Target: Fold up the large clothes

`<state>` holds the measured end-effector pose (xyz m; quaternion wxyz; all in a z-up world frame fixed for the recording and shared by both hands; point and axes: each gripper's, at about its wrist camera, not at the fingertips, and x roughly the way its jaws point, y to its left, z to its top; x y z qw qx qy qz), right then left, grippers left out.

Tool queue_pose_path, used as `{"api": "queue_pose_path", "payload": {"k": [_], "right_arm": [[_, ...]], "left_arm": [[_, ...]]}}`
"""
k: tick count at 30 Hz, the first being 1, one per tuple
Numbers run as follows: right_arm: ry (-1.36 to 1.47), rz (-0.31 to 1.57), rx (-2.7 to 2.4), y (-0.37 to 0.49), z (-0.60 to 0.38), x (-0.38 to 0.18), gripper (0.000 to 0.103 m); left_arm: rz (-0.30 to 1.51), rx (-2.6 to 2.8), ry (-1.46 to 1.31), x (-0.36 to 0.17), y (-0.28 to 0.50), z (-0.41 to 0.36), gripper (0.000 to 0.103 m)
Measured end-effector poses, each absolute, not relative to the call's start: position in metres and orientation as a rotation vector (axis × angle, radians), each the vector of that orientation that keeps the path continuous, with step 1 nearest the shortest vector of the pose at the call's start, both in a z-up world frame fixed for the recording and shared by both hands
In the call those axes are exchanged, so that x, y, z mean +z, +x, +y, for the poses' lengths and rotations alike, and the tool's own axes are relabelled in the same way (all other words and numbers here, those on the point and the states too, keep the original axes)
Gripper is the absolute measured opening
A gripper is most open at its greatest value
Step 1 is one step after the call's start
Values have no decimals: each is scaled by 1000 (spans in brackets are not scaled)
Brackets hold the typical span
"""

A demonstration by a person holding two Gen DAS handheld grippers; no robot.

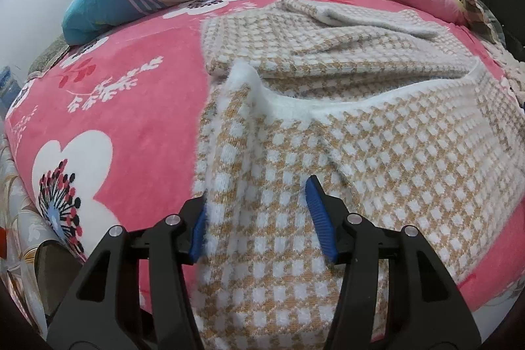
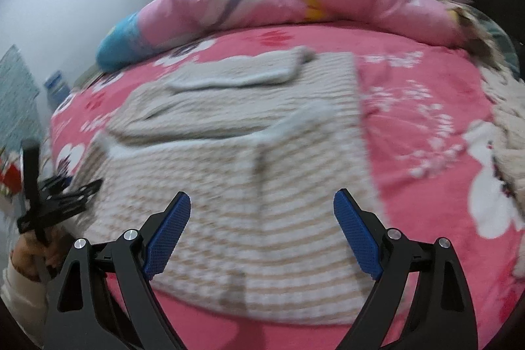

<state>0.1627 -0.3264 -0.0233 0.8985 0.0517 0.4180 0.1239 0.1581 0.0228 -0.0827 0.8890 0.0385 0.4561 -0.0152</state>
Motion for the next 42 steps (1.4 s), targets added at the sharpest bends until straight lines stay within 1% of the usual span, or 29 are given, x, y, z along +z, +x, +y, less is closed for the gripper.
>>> {"api": "queue_pose_path", "payload": {"k": [2, 8, 10, 11, 12, 13, 17, 27, 38, 42], "right_arm": [[109, 871, 237, 173, -338, -24, 85], [107, 901, 258, 213, -346, -32, 75], [91, 922, 248, 226, -346, -37, 68], [90, 933, 248, 232, -347, -40, 67], [95, 947, 247, 237, -348, -44, 64], [99, 960, 243, 240, -350, -47, 58], [123, 1012, 253, 238, -352, -56, 49], [111, 1043, 354, 197, -354, -46, 47], [133, 1086, 312, 240, -357, -61, 41], [98, 1087, 303, 237, -352, -59, 34]], "left_arm": [[947, -35, 81, -82, 158, 23, 52], [947, -35, 86, -83, 159, 23, 53], [947, -36, 87, -83, 159, 24, 53], [947, -36, 87, -84, 159, 23, 53], [947, -36, 88, -83, 159, 24, 53], [947, -36, 88, -83, 159, 23, 53], [948, -35, 87, -83, 159, 23, 53], [950, -34, 89, -83, 160, 23, 53], [950, -30, 86, -83, 160, 22, 53], [951, -30, 86, -83, 161, 22, 53]]}}
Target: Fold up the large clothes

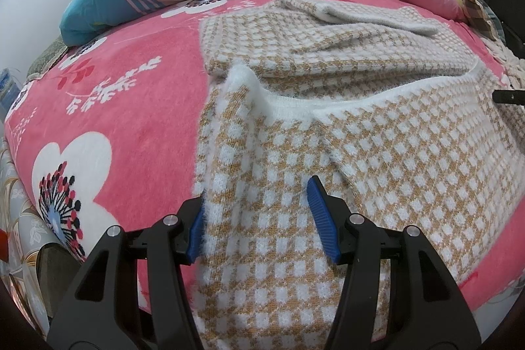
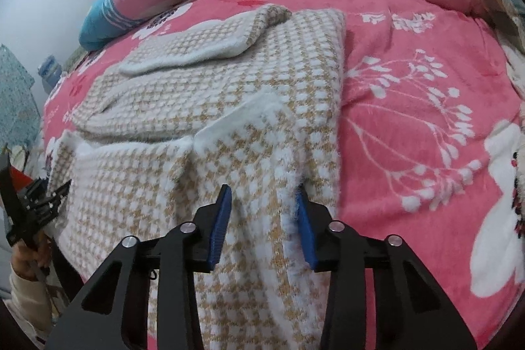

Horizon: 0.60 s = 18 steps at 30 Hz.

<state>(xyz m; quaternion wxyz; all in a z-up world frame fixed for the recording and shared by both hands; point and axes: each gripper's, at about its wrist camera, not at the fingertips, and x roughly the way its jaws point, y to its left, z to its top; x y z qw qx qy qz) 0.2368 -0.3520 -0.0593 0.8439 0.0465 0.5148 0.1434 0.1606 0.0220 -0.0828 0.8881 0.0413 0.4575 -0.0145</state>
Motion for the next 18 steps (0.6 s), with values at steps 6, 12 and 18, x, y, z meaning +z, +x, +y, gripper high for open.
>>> {"api": "queue_pose_path", "payload": {"k": [6, 12, 18], "right_arm": [[32, 1078, 310, 220, -343, -52, 28], [-26, 1077, 272, 224, -337, -56, 28], [-77, 1072, 230, 230, -332, -61, 28]], "left_arm": [[952, -33, 89, -83, 161, 23, 53], [952, -35, 87, -83, 161, 23, 53], [952, -36, 88, -83, 162, 23, 54]]}}
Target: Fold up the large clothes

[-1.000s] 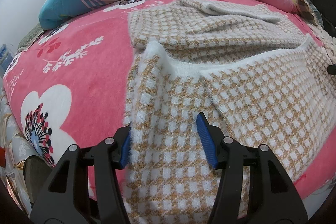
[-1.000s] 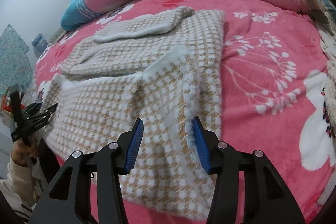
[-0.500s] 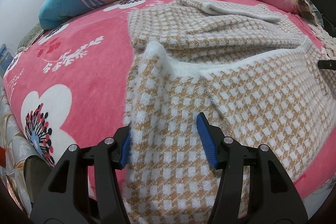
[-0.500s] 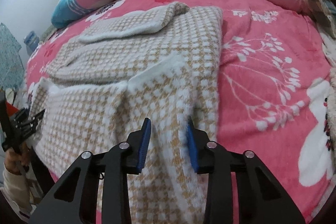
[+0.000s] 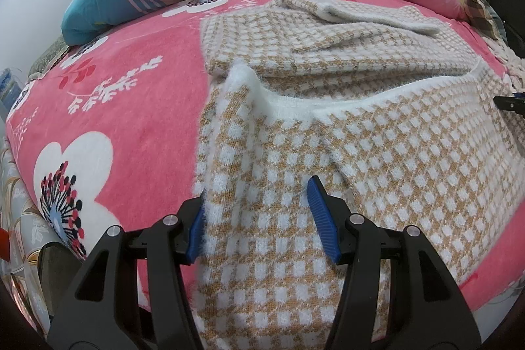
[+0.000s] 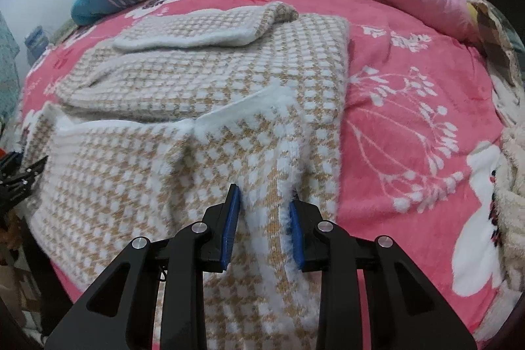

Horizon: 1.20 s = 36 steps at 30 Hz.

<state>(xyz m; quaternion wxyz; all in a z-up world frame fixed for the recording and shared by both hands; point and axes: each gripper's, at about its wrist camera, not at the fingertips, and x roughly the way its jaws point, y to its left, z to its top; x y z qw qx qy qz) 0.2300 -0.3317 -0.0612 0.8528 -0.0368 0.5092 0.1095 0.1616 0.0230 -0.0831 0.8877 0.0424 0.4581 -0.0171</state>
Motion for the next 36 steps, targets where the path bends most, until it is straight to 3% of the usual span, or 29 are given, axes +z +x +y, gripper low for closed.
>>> {"api": "queue_pose_path", "payload": {"k": [11, 36], "right_arm": [[-177, 1028, 176, 224, -306, -61, 14], [-240, 1028, 133, 219, -291, -67, 13]], "left_arm": [[954, -34, 89, -83, 162, 22, 54], [940, -10, 141, -81, 157, 22, 54]]}}
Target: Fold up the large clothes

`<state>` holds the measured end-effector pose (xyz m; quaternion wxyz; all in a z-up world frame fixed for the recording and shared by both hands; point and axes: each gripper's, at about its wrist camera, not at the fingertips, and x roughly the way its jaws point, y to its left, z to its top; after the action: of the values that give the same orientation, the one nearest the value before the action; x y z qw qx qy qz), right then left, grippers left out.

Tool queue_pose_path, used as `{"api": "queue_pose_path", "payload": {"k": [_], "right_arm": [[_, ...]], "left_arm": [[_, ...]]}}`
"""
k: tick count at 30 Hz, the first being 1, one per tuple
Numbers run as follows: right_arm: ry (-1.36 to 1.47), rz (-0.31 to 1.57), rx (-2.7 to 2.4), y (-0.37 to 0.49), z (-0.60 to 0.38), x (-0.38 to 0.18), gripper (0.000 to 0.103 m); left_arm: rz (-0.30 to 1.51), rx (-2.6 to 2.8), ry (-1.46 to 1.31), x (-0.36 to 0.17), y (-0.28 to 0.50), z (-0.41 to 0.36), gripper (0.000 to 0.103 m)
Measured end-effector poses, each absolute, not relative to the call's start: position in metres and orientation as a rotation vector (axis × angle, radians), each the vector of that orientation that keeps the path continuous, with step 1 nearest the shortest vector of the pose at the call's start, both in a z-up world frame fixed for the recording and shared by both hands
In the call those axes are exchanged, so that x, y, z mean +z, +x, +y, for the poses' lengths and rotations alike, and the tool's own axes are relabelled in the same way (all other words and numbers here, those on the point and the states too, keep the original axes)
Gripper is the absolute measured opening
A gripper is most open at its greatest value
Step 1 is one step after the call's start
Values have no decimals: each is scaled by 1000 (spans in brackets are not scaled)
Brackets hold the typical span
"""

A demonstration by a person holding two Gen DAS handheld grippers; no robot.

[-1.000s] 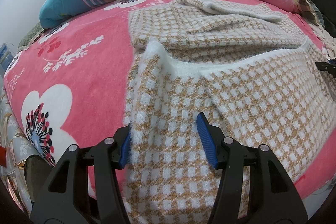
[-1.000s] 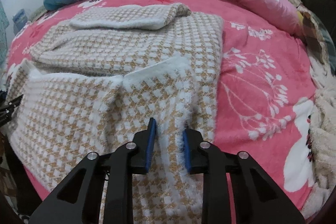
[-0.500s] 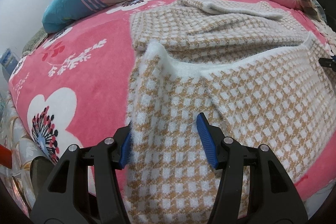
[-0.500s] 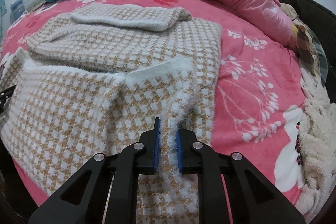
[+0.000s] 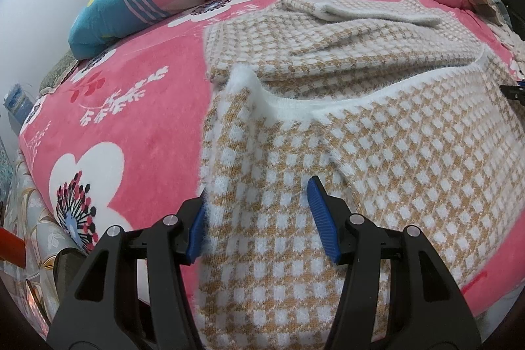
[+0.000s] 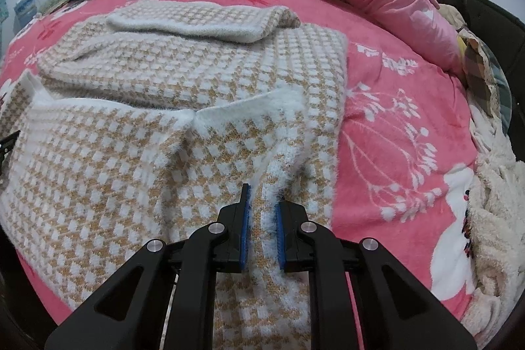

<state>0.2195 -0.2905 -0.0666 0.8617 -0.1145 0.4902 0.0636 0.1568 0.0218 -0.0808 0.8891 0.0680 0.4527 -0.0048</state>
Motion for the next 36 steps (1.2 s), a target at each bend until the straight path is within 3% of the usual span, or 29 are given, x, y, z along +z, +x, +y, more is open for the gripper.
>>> {"api": "queue_pose_path", "payload": {"k": [13, 36], "right_arm": [[-251, 1033, 136, 222, -291, -69, 13], [-254, 1036, 128, 221, -288, -69, 13]], "left_arm": [[944, -13, 117, -80, 156, 25, 58], [932, -11, 121, -73, 160, 39, 55]]}}
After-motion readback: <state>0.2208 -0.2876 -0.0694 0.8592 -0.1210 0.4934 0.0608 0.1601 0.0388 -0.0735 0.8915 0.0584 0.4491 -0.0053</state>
